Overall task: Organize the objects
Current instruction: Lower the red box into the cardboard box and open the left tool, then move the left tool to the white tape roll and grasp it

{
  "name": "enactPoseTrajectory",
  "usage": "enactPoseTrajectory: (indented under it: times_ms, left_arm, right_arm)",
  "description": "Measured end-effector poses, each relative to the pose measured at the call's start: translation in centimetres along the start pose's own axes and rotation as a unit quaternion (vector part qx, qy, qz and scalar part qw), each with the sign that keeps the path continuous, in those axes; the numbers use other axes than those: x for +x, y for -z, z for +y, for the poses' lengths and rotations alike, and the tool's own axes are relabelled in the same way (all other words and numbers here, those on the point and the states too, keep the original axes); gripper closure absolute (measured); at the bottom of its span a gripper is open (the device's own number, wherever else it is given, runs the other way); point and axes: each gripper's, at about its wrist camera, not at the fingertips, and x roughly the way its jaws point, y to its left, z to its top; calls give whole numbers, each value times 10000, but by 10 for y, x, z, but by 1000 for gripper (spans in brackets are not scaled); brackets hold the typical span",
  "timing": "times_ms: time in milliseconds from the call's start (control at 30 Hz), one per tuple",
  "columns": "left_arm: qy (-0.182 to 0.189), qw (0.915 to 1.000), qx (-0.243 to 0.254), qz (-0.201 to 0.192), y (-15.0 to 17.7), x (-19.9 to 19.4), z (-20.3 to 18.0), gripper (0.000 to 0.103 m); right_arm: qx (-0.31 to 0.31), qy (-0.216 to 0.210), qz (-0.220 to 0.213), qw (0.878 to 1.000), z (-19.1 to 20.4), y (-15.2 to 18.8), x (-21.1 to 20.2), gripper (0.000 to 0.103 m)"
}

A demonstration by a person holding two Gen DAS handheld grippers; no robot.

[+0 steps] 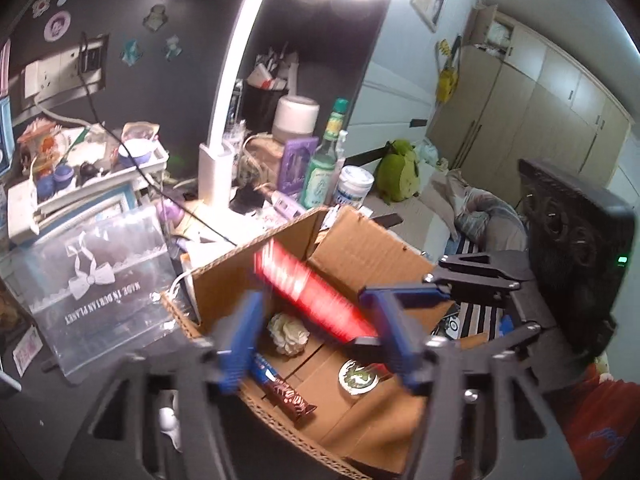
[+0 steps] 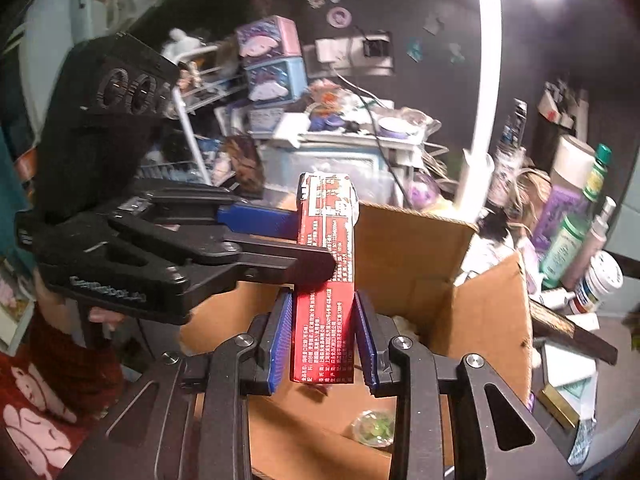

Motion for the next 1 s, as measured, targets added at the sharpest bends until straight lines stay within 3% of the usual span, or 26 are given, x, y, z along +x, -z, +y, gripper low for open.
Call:
enactPoseTrajectory:
  times_ms: [67,500,800,1000]
  left_arm:
    - [-2,9999,18,-108,-1,-6,0,26]
    - [-581,9967,-284,-500,21,-65,34,25]
    - [-1289,9861,-667,-805,72,-127,80,23]
    - [-1579,9799,-942,-779,122,-151,114,22]
  right_arm:
    - [28,100,-35,9999,-5,2,-2,64]
    - [-9,192,-121,9997,9,-9,-6,63]
    - [-471,-384,-482,9970,94,-23,1,64]
    - [-656,-934,-276,9931,155,-11,34,64]
